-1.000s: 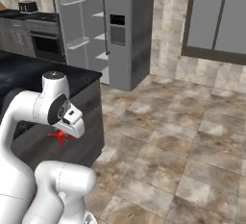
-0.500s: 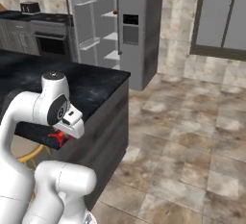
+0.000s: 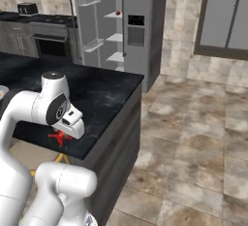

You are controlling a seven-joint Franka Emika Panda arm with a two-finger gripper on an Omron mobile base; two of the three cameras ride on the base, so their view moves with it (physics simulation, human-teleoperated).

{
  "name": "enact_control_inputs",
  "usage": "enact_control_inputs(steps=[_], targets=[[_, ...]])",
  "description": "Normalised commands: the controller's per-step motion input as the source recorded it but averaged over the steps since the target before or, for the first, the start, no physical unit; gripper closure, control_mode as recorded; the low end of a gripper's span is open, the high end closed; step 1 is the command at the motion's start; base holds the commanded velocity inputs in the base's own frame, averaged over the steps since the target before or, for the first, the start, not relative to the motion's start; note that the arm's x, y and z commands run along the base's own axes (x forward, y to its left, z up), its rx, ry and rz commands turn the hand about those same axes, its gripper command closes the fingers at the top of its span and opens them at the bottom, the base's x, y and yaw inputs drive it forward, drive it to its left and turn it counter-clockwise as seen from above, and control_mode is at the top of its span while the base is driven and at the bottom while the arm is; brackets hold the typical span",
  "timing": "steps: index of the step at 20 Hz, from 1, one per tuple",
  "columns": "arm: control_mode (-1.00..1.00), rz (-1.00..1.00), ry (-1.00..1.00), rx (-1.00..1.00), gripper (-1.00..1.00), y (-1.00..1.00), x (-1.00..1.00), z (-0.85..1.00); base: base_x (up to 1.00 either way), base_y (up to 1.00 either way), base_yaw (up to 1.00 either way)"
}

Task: Take the cheese, fish, and bell pepper from the fridge and place them on the plate on the dining counter to create an appetizer plate.

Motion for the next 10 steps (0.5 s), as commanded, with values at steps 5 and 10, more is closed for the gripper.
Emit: enact_control_inputs(steps=[5, 10], targets=[[1.0, 0.0, 0.0, 0.0, 1.0, 0.0, 0.0, 0.0, 0.07, 1.0, -0.05], [1.0, 0.0, 0.0, 0.0, 1.0, 0.0, 0.0, 0.0, -0.12, 1.0, -0.05]])
